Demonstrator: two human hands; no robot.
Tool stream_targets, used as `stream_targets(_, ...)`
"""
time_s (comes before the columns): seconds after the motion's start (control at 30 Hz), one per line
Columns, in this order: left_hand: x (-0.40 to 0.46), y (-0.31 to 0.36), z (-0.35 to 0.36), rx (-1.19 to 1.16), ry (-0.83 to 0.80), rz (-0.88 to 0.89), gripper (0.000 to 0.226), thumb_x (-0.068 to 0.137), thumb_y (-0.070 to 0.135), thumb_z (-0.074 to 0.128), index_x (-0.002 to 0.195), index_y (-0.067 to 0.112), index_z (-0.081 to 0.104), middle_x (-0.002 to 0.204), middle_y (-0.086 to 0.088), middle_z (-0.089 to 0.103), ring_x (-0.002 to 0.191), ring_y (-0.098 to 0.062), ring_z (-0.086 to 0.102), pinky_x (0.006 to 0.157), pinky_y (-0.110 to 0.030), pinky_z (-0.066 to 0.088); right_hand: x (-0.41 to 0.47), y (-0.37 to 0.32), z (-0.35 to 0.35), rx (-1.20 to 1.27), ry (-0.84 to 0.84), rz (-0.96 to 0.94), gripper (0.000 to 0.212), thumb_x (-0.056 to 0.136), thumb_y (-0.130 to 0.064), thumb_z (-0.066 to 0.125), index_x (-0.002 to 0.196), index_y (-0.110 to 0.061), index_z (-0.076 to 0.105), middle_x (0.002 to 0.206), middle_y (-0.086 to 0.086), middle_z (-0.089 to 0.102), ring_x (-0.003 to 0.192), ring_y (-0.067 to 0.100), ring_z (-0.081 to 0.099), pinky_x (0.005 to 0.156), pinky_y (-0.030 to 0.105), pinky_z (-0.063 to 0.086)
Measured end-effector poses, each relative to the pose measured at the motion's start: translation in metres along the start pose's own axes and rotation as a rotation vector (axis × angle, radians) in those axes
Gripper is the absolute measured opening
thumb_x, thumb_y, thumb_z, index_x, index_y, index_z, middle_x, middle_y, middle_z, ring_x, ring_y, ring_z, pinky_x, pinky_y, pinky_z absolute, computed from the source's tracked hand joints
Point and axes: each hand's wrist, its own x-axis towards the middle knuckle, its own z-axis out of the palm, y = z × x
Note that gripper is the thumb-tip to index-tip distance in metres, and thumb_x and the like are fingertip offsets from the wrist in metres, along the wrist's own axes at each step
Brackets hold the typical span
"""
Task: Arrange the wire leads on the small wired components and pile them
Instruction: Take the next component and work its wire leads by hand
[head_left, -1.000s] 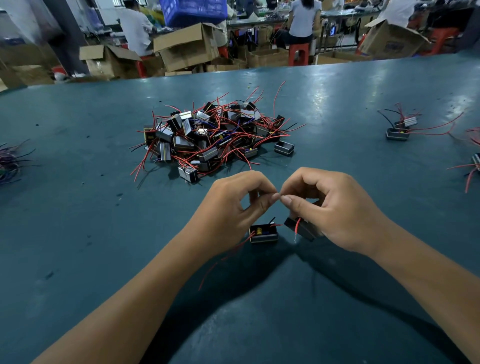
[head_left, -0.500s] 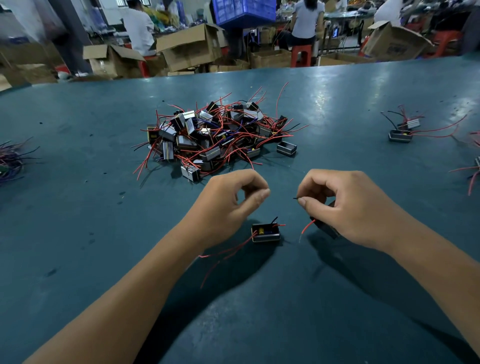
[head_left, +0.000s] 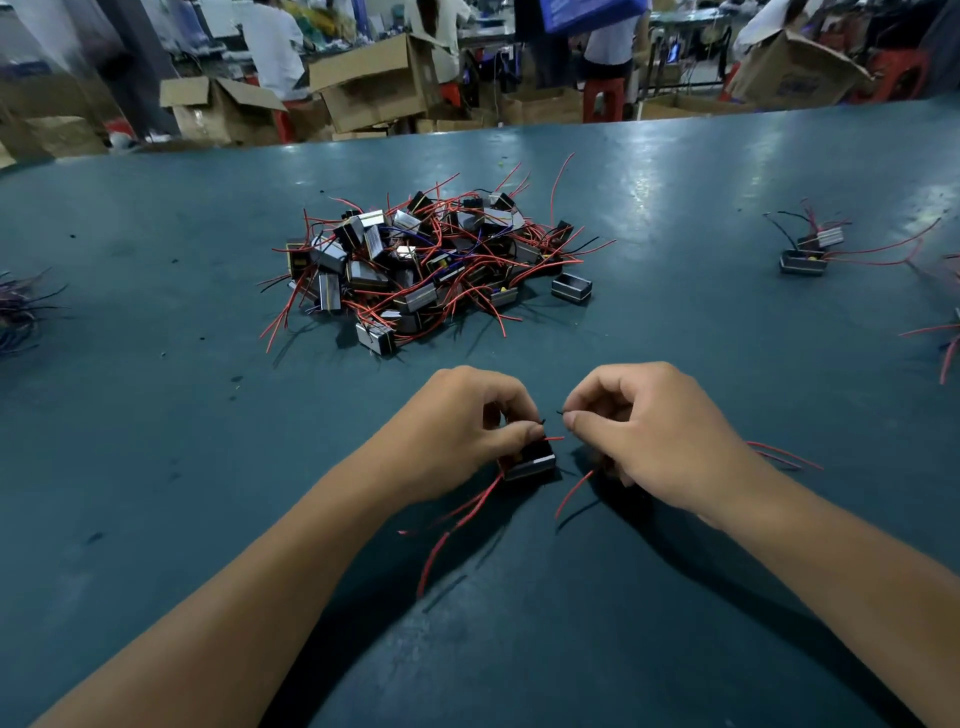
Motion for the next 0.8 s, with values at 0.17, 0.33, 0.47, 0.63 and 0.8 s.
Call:
stream_targets(0.17,0.0012,-0.0009,0.0024,-0.023,0.016,-0.003,0.007,0.090,0.032,0.074,0.084,0.029,0.073,0.079,0.005,0.071,0.077,-0.019,0.063,0.075,-0.040,0.050,0.0009,-0.0007,0.0006,0.030,-0.034,0.034,0.015,0.087,-0.016,0.071,0.074,-0.023,0.069,0.057,-0.004,0.067,0.036,0.010,0.056,0.037,0.018,0.039)
stream_targets(0.33,0.0022,-0.0021,0.0049,-0.039,0.040,0.012,0.009,0.090,0.028,0.075,0.081,0.030,0.072,0.078,0.006,0.070,0.075,-0.020,0.062,0.073,-0.038,0.048,0.0037,0.0021,0.0012,0.034,-0.033,0.063,0.012,0.086,-0.019,0.072,0.075,-0.023,0.070,0.058,-0.002,0.068,0.037,0.016,0.057,0.039,0.021,0.041)
stream_targets(0.47,0.0027,-0.0029,0.0059,-0.047,0.050,0.013,0.007,0.090,0.026,0.075,0.083,0.027,0.074,0.078,0.008,0.070,0.076,-0.017,0.063,0.073,-0.038,0.050,0.0036,0.0010,0.0005,0.058,-0.058,0.065,0.012,0.086,-0.018,0.074,0.074,-0.022,0.070,0.057,-0.001,0.068,0.037,0.013,0.056,0.039,0.019,0.040)
stream_targets(0.63,0.0031,-0.0016,0.0074,-0.083,0.064,-0.020,0.008,0.090,0.026,0.075,0.083,0.028,0.073,0.075,0.009,0.070,0.074,-0.014,0.064,0.075,-0.036,0.052,0.0042,0.0005,-0.0018,0.100,-0.083,0.063,0.010,0.085,-0.019,0.075,0.076,-0.020,0.071,0.057,0.001,0.067,0.039,0.013,0.054,0.040,0.020,0.041)
stream_targets(0.8,0.0034,0.0007,0.0094,-0.128,0.054,-0.034,0.008,0.091,0.026,0.074,0.089,0.018,0.076,0.080,0.002,0.074,0.079,-0.021,0.067,0.078,-0.042,0.054,0.0057,0.0022,0.0002,0.135,-0.073,0.064,0.011,0.084,-0.019,0.077,0.074,-0.019,0.072,0.051,-0.004,0.061,0.038,0.009,0.049,0.038,0.018,0.037)
